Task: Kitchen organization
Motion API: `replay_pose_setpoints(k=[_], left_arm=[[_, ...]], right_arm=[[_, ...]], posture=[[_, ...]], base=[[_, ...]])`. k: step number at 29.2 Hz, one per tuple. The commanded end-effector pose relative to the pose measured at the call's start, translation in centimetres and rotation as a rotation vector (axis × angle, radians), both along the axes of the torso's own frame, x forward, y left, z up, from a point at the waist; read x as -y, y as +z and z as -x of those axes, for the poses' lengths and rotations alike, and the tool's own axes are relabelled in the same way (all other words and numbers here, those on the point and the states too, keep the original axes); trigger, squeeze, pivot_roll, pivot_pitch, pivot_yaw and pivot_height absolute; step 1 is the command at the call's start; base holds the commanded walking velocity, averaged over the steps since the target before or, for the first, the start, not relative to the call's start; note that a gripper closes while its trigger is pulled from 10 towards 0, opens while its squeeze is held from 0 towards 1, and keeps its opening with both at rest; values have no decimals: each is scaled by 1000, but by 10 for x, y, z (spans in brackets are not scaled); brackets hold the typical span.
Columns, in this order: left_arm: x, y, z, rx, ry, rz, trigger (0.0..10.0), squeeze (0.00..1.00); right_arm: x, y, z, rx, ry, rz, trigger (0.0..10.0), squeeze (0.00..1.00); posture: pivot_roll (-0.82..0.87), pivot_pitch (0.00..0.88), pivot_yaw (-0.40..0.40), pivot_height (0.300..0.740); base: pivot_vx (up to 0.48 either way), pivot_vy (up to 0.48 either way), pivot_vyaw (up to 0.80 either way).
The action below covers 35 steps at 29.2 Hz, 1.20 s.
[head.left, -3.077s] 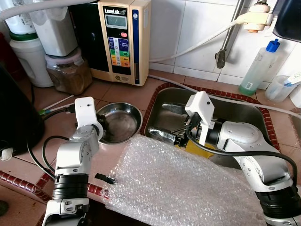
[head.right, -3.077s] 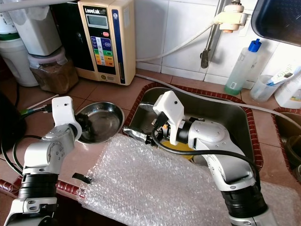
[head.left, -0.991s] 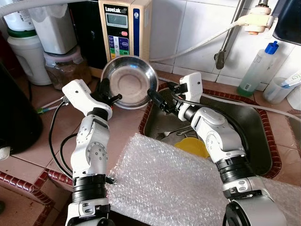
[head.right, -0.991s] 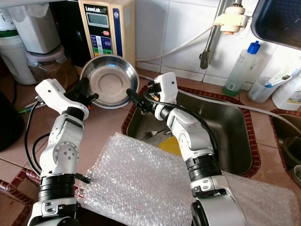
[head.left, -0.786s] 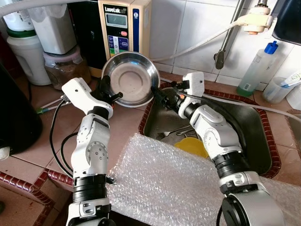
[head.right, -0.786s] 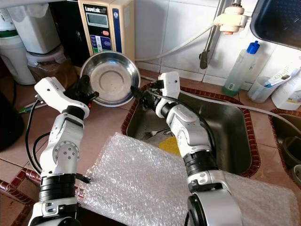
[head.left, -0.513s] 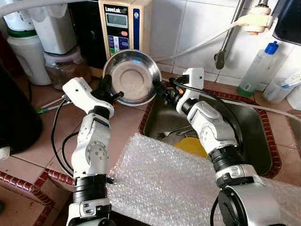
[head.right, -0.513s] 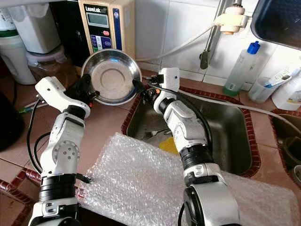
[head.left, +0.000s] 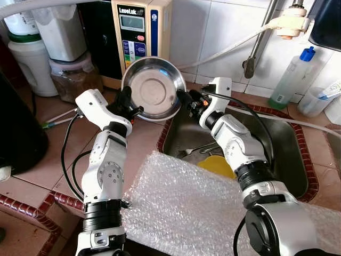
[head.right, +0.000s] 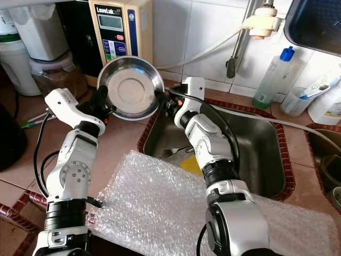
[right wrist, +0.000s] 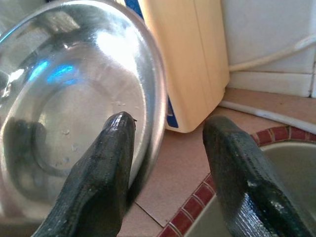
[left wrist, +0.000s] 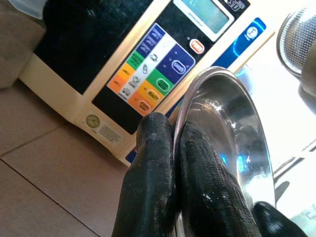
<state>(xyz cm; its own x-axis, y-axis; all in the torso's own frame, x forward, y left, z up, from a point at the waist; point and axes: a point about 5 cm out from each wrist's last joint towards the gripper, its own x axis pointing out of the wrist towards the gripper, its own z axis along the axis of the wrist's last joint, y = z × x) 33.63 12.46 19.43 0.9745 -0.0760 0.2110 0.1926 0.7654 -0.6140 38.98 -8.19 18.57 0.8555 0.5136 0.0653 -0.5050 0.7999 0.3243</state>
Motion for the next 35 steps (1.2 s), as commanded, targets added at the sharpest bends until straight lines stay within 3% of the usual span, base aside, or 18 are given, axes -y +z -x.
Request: replay_pose_setpoints(k=[1, 3, 4, 7, 8, 35], left_arm=[[15, 18, 4, 92, -89, 10, 0, 0], [15, 18, 4, 93, -91, 9, 0, 0], [15, 18, 4, 94, -94, 9, 0, 0], [16, 18, 4, 96, -97, 10, 0, 0], [16, 18, 4, 97, -100, 8, 0, 0], [11, 16, 3, 91, -47, -74, 0, 0]], right_arm=[[-2, -2, -2, -25, 5, -1, 10000, 1000], [-4, -2, -1, -21, 21, 11, 10000, 1000], [-5, -3, -2, -28, 19, 10, 10000, 0], [-5, -4, -3, -39, 12, 2, 10000, 0], [-5, -5, -3, -42, 5, -12, 0, 0], [8, -2, -9, -17, -103, 15, 0, 0]], posture=[[136, 0, -33, 740], [138, 0, -33, 740], [139, 0, -33, 740], [142, 0, -34, 740], [144, 0, -34, 740], [139, 0, -28, 740]], base=[[0, 0, 0], [0, 0, 0], [0, 0, 0], [0, 0, 0], [0, 0, 0], [0, 0, 0]])
